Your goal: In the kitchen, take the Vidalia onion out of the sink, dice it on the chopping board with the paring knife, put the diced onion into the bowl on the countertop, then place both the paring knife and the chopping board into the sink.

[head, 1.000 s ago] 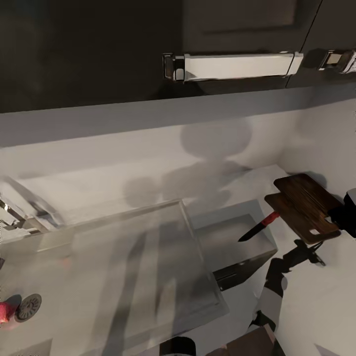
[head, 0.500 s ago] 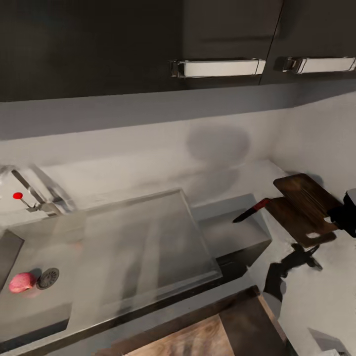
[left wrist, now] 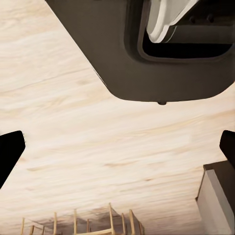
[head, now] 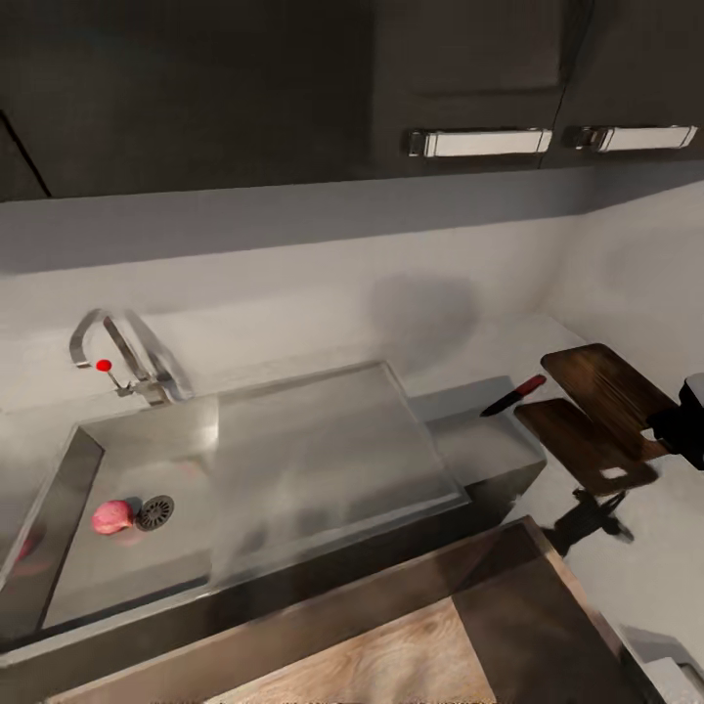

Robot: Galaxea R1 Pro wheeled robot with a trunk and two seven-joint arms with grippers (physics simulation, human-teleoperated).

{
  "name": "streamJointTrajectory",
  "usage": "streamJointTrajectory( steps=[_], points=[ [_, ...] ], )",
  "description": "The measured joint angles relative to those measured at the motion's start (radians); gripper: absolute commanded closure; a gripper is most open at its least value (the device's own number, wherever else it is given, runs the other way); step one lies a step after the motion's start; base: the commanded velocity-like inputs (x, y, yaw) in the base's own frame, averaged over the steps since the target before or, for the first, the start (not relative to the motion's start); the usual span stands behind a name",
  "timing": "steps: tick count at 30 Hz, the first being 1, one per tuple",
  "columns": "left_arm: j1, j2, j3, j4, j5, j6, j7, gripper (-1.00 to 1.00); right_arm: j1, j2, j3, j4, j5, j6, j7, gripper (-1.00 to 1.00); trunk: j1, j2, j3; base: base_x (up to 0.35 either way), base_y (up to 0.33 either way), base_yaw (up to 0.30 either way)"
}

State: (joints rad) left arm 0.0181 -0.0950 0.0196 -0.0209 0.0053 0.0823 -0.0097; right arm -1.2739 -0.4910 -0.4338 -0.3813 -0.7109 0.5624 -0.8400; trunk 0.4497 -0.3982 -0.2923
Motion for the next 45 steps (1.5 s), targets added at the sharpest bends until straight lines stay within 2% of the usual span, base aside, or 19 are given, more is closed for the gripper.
streamJointTrajectory(
  steps=[15,22,23,24,35,38,39,43,45],
  points=[
    [0.000,0.000,0.000,0.000,0.000,0.000,0.000,-1.00,0.000,0.000,0.000,0.000,-0.002,0.000,0.000,1.00,0.000,0.000,0.023,-0.024,0.313,0.000],
    [0.000,0.000,0.000,-0.001,-0.001,0.000,0.000,-1.00,0.000,0.001,-0.001,0.000,-0.005,-0.003,-0.001,1.00,0.000,0.000,0.031,0.000,0.061,0.000],
    [0.000,0.000,0.000,-0.001,-0.001,0.000,0.000,-1.00,0.000,0.001,0.000,-0.001,0.005,0.002,-0.001,1.00,0.000,0.000,0.031,0.000,0.010,0.000],
    [0.000,0.000,0.000,0.000,-0.001,0.000,0.000,-1.00,0.000,0.001,-0.001,0.000,-0.005,-0.001,-0.001,1.00,0.000,0.000,0.032,0.000,0.006,0.000],
    [0.000,-0.001,0.000,-0.001,-0.001,0.000,0.000,-1.00,0.000,0.002,0.003,0.000,0.000,0.004,-0.002,1.00,0.000,0.000,0.032,0.000,0.001,0.000],
    [0.000,-0.002,0.000,-0.001,0.000,0.000,0.000,-1.00,0.000,0.002,0.018,0.000,-0.002,0.007,-0.002,1.00,0.000,0.000,0.032,0.000,0.000,0.000],
    [0.000,-0.003,0.000,-0.001,-0.001,0.000,0.000,-1.00,0.000,0.002,0.044,0.000,-0.002,0.009,-0.002,1.00,0.000,0.000,0.032,0.000,0.000,0.000],
    [0.000,-0.005,0.000,-0.001,-0.001,0.000,0.000,-1.00,0.000,0.005,0.090,0.000,-0.004,0.018,-0.002,1.00,0.000,0.000,0.032,0.000,0.000,0.000],
    [0.000,-0.006,0.000,-0.001,-0.001,-0.001,0.000,-1.00,0.000,0.008,0.116,0.000,-0.005,0.050,-0.001,1.00,0.000,0.000,0.032,0.000,0.000,0.000]
  ],
)
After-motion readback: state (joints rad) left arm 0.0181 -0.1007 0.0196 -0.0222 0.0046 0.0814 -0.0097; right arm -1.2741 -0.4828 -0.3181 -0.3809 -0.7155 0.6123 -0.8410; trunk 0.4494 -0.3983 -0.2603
